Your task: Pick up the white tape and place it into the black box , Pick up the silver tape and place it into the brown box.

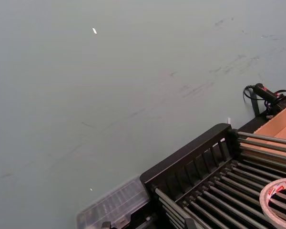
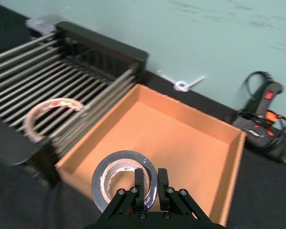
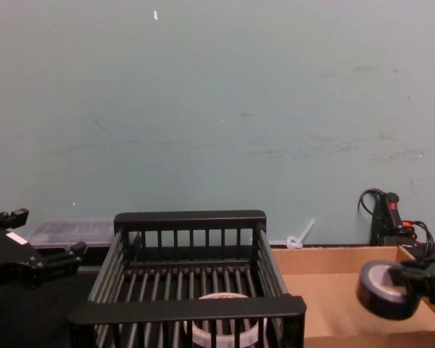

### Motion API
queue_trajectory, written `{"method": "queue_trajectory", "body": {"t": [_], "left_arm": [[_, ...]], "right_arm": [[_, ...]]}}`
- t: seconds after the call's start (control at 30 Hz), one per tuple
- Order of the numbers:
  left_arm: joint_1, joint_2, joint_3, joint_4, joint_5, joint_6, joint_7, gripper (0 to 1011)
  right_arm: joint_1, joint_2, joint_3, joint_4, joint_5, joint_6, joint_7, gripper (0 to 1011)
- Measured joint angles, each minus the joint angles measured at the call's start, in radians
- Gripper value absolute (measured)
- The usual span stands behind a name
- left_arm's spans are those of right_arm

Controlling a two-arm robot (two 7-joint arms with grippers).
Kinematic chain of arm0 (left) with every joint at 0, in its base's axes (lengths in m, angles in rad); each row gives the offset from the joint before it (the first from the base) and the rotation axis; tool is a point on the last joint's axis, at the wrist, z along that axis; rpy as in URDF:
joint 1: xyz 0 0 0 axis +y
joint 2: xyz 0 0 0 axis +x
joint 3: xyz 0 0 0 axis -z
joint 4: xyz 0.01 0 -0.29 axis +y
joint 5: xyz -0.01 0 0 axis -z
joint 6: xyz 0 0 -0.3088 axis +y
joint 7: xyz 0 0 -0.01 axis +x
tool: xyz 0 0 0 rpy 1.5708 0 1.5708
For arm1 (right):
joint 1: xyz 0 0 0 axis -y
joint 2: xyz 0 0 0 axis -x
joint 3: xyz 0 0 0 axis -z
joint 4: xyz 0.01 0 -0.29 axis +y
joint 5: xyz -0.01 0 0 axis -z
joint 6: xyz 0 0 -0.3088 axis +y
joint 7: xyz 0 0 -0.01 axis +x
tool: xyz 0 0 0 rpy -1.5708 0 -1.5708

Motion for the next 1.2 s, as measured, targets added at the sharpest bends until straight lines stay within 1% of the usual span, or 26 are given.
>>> {"method": "queue_trajectory", "body": {"t": [0.1,0.13,0.2,0.3,0.33,0.37,0.4,0.5,0.67,1.17,1.2], "left_arm": [[0.000,0.000,0.000,0.000,0.000,0.000,0.000,1001],[0.000,0.000,0.000,0.000,0.000,0.000,0.000,1001],[0.000,0.000,0.000,0.000,0.000,0.000,0.000,1001],[0.000,0.000,0.000,0.000,0.000,0.000,0.000,1001],[0.000,0.000,0.000,0.000,0.000,0.000,0.000,1001],[0.000,0.000,0.000,0.000,0.000,0.000,0.000,1002],[0.000,0.000,0.000,0.000,0.000,0.000,0.000,1001],[0.000,0.000,0.000,0.000,0.000,0.000,0.000,1001],[0.000,0.000,0.000,0.000,0.000,0.000,0.000,1001],[0.000,0.000,0.000,0.000,0.000,0.000,0.000,1001],[0.000,0.000,0.000,0.000,0.000,0.000,0.000,1001]], "right_arm": [[0.023,-0.013,0.005,0.035,-0.008,-0.004,-0.003,173],[0.039,-0.022,0.007,0.058,-0.014,-0.006,-0.006,173],[0.053,-0.029,0.009,0.079,-0.020,-0.007,-0.008,173],[0.085,-0.048,0.010,0.128,-0.036,-0.010,-0.010,173],[0.085,-0.048,0.010,0.128,-0.036,-0.010,-0.010,173],[0.100,-0.059,0.008,0.153,-0.046,-0.010,-0.012,173],[0.100,-0.059,0.008,0.153,-0.046,-0.010,-0.012,173],[0.118,-0.071,0.005,0.182,-0.059,-0.009,-0.014,173],[0.129,-0.086,0.005,0.204,-0.076,-0.007,-0.018,173],[0.125,-0.082,0.005,0.197,-0.073,-0.006,-0.017,174],[0.125,-0.081,0.005,0.197,-0.073,-0.006,-0.017,209]]}}
